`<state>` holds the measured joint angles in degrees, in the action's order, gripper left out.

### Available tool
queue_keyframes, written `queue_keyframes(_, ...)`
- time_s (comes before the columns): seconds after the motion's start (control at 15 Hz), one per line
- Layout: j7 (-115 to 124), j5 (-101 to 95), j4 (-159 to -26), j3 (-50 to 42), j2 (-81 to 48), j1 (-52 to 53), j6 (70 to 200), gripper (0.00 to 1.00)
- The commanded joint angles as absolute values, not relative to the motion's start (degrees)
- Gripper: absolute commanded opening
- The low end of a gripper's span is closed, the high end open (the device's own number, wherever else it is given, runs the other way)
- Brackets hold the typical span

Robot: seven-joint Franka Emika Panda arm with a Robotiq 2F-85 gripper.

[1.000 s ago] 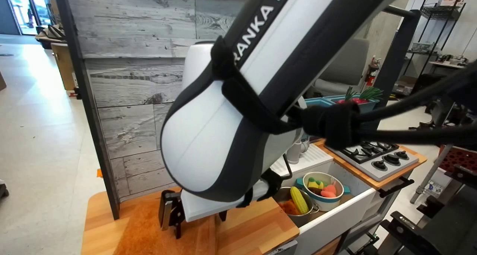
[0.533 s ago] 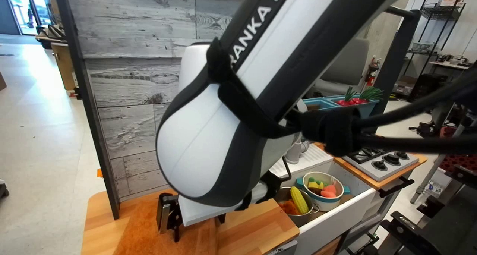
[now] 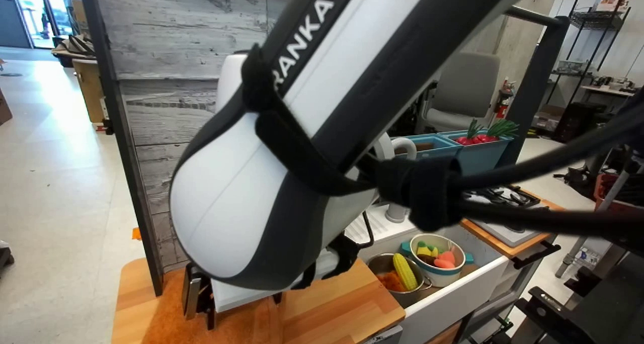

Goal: Put the plush toys in the the pots in the sing and use the towel to wipe the surface

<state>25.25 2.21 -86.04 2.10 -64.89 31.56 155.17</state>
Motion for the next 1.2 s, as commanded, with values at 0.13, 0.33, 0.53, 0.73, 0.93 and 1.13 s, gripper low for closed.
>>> queue_keyframes(0.13, 29.23, 1.28, -76.50, -1.97, -72.00, 35.50, 150.33, 1.00)
queue_keyframes(0.33, 28.49, 1.60, -78.93, -1.22, -70.54, 34.58, 150.43, 1.00)
queue_keyframes(0.53, 29.13, 1.42, -76.78, -1.77, -72.31, 34.91, 149.70, 1.00)
queue_keyframes(0.73, 29.16, 2.60, -83.16, -2.54, -68.93, 32.73, 150.57, 1.00)
queue_keyframes(0.93, 33.79, 2.66, -91.32, -7.29, -65.31, 31.33, 151.27, 1.00)
queue_keyframes(1.13, 36.85, 2.14, -96.83, -10.32, -63.04, 29.48, 151.29, 1.00)
